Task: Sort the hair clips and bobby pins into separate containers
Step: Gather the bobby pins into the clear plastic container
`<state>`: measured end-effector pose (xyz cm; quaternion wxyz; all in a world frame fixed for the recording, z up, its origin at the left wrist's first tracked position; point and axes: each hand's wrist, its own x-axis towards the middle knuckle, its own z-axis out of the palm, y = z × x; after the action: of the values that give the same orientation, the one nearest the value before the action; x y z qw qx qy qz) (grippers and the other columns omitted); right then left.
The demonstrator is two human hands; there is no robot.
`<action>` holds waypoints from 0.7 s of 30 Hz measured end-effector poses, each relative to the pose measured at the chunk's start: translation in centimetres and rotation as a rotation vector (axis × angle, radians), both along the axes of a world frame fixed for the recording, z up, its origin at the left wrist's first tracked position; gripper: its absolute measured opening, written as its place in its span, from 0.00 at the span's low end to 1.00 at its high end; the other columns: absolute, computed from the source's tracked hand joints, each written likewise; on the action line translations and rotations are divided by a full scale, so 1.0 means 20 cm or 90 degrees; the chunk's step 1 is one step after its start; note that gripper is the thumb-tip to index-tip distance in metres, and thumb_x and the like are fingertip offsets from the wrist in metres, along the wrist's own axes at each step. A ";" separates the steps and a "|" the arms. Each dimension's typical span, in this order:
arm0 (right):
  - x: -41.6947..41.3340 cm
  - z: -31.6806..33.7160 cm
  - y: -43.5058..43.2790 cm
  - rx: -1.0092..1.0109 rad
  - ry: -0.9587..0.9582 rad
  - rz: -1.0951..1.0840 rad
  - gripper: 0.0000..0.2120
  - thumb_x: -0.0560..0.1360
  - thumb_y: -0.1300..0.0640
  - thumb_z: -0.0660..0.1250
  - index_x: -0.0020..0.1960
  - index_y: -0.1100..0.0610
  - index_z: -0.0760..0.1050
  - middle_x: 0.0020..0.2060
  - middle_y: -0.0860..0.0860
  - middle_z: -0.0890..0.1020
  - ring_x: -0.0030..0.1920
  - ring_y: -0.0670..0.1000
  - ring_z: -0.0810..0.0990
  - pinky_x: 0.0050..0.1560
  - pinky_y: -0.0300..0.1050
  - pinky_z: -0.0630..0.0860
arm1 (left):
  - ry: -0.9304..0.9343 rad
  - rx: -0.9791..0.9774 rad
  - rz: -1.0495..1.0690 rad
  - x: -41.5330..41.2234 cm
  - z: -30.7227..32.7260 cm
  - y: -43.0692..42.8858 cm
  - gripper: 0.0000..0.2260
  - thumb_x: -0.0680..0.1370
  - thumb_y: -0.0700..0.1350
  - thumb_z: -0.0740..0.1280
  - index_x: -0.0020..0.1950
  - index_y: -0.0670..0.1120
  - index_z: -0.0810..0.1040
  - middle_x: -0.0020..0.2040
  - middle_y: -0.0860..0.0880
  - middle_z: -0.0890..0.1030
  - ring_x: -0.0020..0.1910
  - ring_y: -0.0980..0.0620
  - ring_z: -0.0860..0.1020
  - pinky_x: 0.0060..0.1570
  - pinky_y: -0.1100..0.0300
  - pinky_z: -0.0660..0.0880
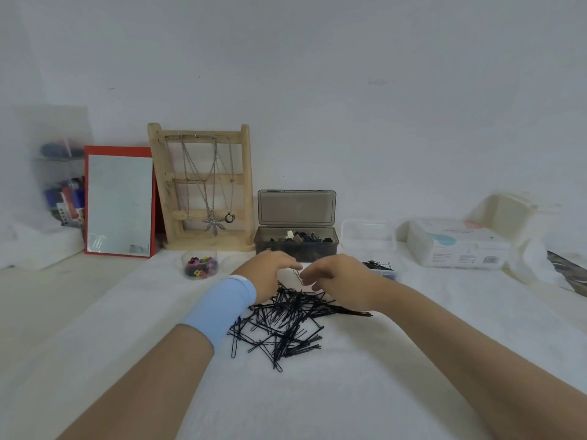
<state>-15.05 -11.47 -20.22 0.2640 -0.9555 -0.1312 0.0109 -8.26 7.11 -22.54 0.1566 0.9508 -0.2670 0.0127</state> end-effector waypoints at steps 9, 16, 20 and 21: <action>-0.03 0.04 -0.04 -0.326 0.060 0.086 0.25 0.72 0.65 0.60 0.66 0.50 0.76 0.56 0.53 0.76 0.51 0.56 0.77 0.51 0.52 0.80 | -0.034 0.116 -0.073 0.08 0.04 -0.04 0.09 0.80 0.44 0.64 0.54 0.53 0.82 0.57 0.54 0.77 0.60 0.51 0.73 0.63 0.53 0.70; -0.05 0.11 -0.08 -0.273 0.102 0.087 0.21 0.75 0.61 0.66 0.66 0.47 0.77 0.55 0.46 0.81 0.46 0.45 0.75 0.37 0.30 0.67 | 0.060 0.044 -0.093 -0.03 0.09 0.01 0.09 0.80 0.52 0.63 0.55 0.54 0.81 0.51 0.58 0.77 0.52 0.56 0.76 0.56 0.60 0.71; -0.06 0.13 -0.09 -0.359 0.126 0.058 0.28 0.74 0.59 0.69 0.72 0.46 0.68 0.61 0.47 0.76 0.51 0.48 0.74 0.47 0.40 0.71 | 0.120 0.136 -0.100 -0.04 0.09 -0.03 0.37 0.70 0.73 0.63 0.74 0.56 0.67 0.65 0.55 0.68 0.64 0.55 0.66 0.67 0.51 0.66; -0.06 0.13 -0.09 -0.387 0.126 0.048 0.29 0.74 0.59 0.69 0.73 0.48 0.68 0.62 0.48 0.76 0.53 0.50 0.74 0.49 0.42 0.72 | 0.123 0.186 -0.100 -0.04 0.08 -0.05 0.44 0.66 0.76 0.63 0.76 0.56 0.63 0.68 0.55 0.64 0.68 0.54 0.62 0.70 0.48 0.64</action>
<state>-16.33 -13.23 -17.72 -0.0224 -0.9794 -0.1310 0.1519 -9.01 6.18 -20.92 0.0418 0.9366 -0.3228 -0.1296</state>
